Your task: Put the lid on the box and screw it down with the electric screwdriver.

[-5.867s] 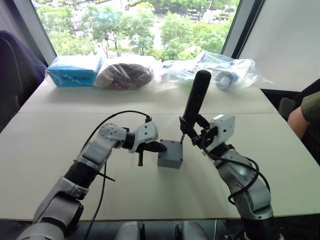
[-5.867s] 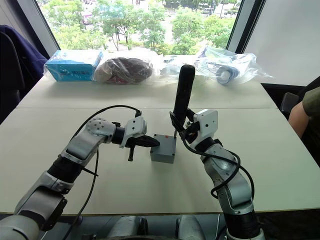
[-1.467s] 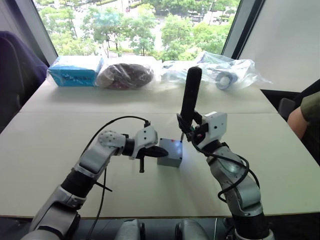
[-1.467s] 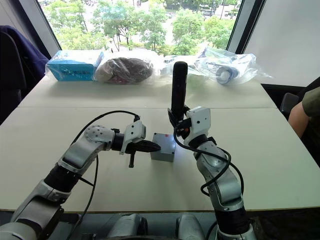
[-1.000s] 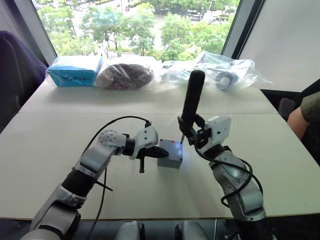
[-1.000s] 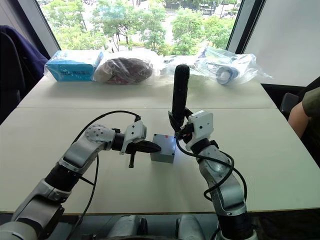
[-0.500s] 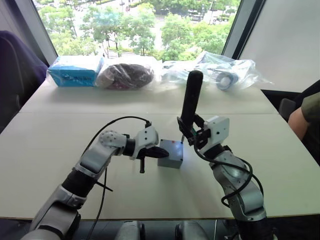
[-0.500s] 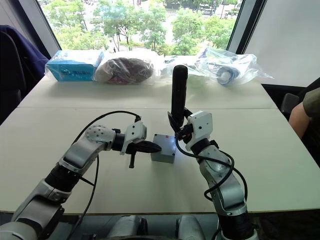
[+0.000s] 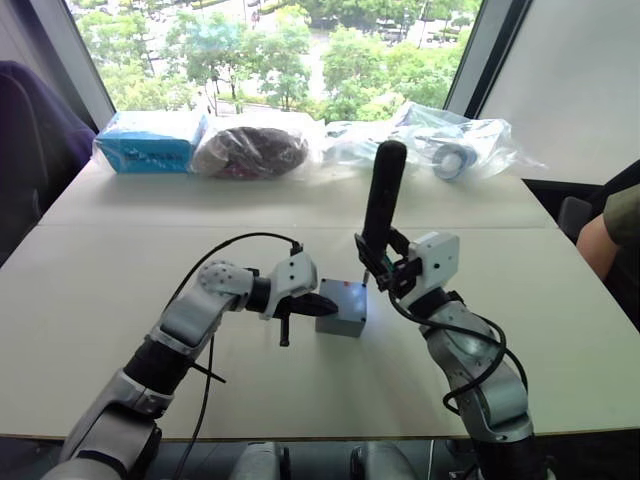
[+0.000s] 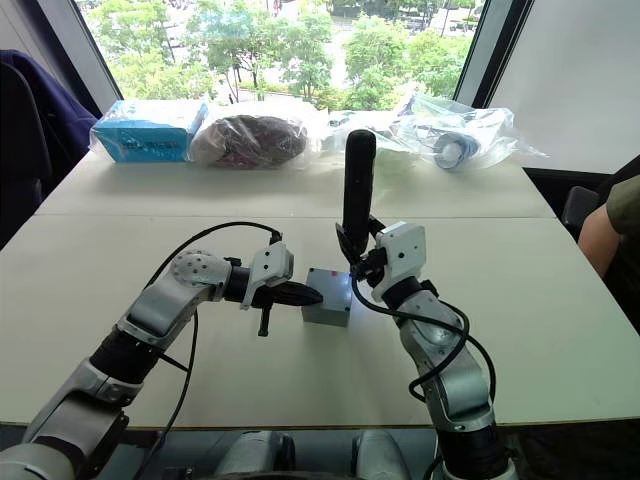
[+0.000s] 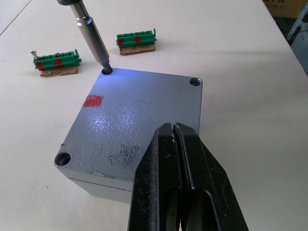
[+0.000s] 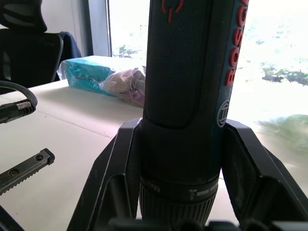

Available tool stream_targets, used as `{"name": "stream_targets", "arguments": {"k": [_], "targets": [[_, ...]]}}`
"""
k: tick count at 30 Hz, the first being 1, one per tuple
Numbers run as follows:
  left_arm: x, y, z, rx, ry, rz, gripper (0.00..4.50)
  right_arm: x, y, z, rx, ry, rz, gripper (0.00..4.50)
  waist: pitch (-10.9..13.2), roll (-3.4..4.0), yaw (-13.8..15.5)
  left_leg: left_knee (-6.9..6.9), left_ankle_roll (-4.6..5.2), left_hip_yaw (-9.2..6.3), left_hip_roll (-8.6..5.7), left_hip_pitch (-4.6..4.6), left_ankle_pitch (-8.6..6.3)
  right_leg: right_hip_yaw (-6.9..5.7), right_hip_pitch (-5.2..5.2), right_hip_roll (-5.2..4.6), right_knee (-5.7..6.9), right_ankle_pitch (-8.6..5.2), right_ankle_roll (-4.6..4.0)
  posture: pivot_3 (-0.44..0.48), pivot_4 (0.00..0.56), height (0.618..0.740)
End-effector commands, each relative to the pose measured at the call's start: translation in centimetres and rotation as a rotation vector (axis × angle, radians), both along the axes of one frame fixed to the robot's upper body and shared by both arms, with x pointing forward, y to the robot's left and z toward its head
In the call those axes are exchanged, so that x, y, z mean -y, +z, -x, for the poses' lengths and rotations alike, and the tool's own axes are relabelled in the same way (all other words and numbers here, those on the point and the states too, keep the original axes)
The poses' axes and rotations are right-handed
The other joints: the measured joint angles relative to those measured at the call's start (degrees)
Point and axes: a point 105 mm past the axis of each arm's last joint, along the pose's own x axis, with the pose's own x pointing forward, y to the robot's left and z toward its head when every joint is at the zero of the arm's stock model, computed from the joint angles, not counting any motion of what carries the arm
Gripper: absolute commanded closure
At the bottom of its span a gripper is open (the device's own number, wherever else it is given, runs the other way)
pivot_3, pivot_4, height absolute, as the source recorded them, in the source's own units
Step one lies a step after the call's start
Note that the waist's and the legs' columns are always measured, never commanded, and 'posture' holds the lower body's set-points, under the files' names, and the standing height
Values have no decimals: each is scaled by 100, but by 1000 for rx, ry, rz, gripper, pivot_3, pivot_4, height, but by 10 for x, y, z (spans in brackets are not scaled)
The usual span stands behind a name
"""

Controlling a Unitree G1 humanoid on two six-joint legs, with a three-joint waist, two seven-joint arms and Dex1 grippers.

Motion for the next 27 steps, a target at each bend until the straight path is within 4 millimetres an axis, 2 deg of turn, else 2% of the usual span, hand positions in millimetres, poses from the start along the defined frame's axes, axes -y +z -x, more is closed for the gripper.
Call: {"name": "stream_targets", "arguments": {"k": [1, 4, 6, 9, 14, 17, 20, 22, 24, 25, 27], "targets": [[-11, -35, 4, -96, 41, -108, 4500, 25, -18, -5, -118, -80, 82, 2732, 28, 15, 7, 0, 0, 1, -1, -3, 0, 0, -3, -3, 0, 0, 0, 0, 150, 740], [-11, -37, 4, -96, 37, -111, 4500, 19, 29, -1, 2, -23, 81, 2732, 71, 18, 16, 0, 0, 7, -3, -9, 0, -4, -7, -10, 0, 0, 0, 0, 150, 740], [-10, -38, 4, -95, 35, -112, 4500, 13, 55, 4, 64, 22, 77, 2732, 115, 52, 21, 6, 1, 11, -7, -19, 1, -5, -12, -19, 1, 1, -1, 0, 150, 740], [-10, -39, 4, -94, 34, -110, 4500, 12, 96, 7, 153, 49, 40, 2732, 136, 79, 32, 21, 11, 26, -7, -88, 9, -18, -76, -31, 8, 4, -1, 0, 150, 740], [-11, -35, 3, -100, 40, -88, 4500, 20, 145, 12, 216, 74, -49, 2732, 159, 83, 8, 13, 16, 26, -6, -110, 19, -30, -102, -32, 14, 6, 0, 0, 150, 740], [-9, -10, -4, -123, 65, 9, 4500, 36, 166, 10, 194, 60, -117, 2732, 182, 85, -11, 2, 17, 25, -4, -112, 20, -35, -96, -31, 16, 5, 0, 0, 150, 740], [-7, 11, -9, -135, 69, 74, 4500, 51, 171, 6, 119, 45, -179, 2732, 223, 82, -16, 11, 17, 24, -3, -118, 21, -36, -96, -30, 29, 6, 1, 0, 150, 740], [-2, 34, -9, -110, 30, 110, 4500, 79, 157, -3, -68, -10, -186, 2732, 264, 83, -13, 16, 17, 24, -2, -119, 21, -37, -93, -30, 30, 6, 2, 0, 150, 740], [2, 49, -6, -69, -13, 111, 4500, 107, 136, -5, -238, -105, -129, 2732, 291, 83, -7, 28, 15, 22, -3, -143, 24, -43, -107, -30, 35, 7, 3, 0, 150, 740], [5, 59, 1, -51, -68, 107, 4500, 127, 116, -3, -354, -164, -111, 2732, 293, 86, 8, 33, 15, 20, -3, -171, 25, -47, -125, -31, 35, 8, 4, 0, 150, 740], [9, 70, 14, -31, -151, 96, 4500, 152, 86, 6, -515, -215, -90, 2732, 295, 84, 52, 42, 11, 17, -6, -225, 29, -60, -162, -31, 34, 19, 25, 0, 150, 740]]}}
